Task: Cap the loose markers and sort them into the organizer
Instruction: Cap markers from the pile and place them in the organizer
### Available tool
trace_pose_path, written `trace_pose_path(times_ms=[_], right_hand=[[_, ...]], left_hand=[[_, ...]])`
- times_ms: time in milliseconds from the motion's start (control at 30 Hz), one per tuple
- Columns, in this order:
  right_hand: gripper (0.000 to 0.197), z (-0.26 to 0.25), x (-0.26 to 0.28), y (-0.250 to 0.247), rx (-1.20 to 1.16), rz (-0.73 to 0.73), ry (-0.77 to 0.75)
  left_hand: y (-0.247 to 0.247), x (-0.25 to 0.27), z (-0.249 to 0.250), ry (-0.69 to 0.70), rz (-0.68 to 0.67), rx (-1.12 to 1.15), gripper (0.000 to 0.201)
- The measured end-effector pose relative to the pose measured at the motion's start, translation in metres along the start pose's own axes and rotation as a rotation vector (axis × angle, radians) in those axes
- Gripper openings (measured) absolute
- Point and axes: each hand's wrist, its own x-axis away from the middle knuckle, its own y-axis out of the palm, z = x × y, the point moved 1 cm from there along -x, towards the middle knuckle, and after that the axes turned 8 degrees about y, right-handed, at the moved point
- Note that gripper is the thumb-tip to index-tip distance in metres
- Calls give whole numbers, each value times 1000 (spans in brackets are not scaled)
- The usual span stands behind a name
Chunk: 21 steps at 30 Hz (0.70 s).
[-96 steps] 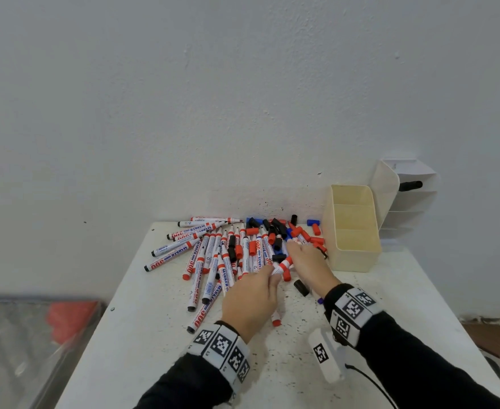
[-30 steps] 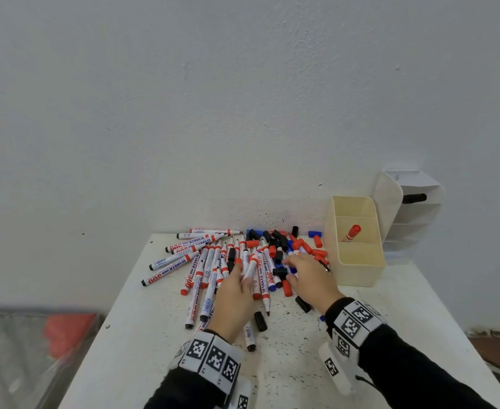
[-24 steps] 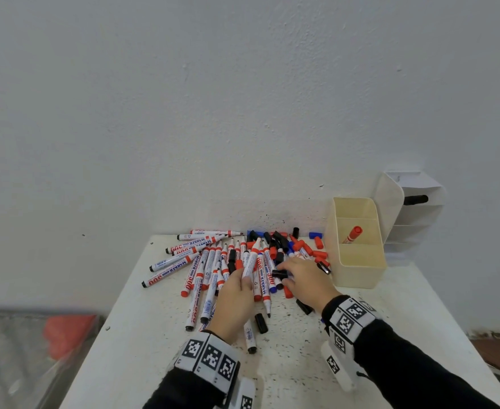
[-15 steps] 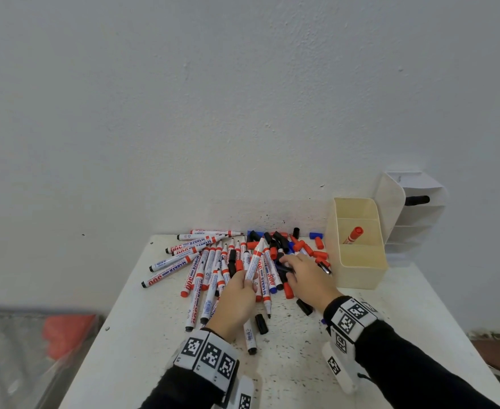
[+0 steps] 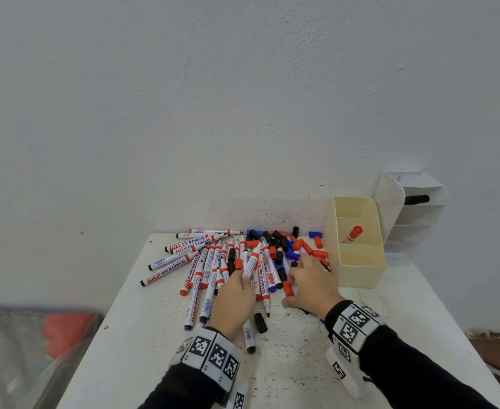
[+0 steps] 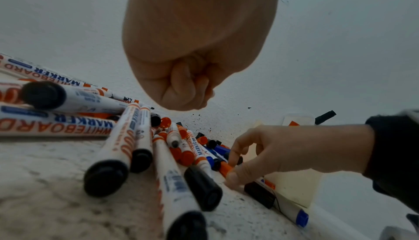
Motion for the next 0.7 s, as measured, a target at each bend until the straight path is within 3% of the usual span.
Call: trace_pose_path(times_ms=[67, 200, 333, 467, 600, 700], right_hand=[[44, -1, 0, 1, 1, 7, 0], [25, -1, 4, -2, -85, 52, 10], [5, 1, 7, -8, -539, 119, 46], [27, 0, 6, -15, -777, 154, -22], [11, -4, 11, -19, -1012, 239, 24], [19, -6, 9, -20, -918, 152, -11]], left_hand=[[0, 1, -1, 2, -5, -9, 22], [-1, 3, -5, -4, -4, 23, 24], [-5, 8, -5, 32, -7, -57, 31], [-8, 10, 0, 61, -24, -202, 33], [-11, 14, 2, 71, -10, -262, 36], [-12, 16, 2, 70, 17, -260, 36]])
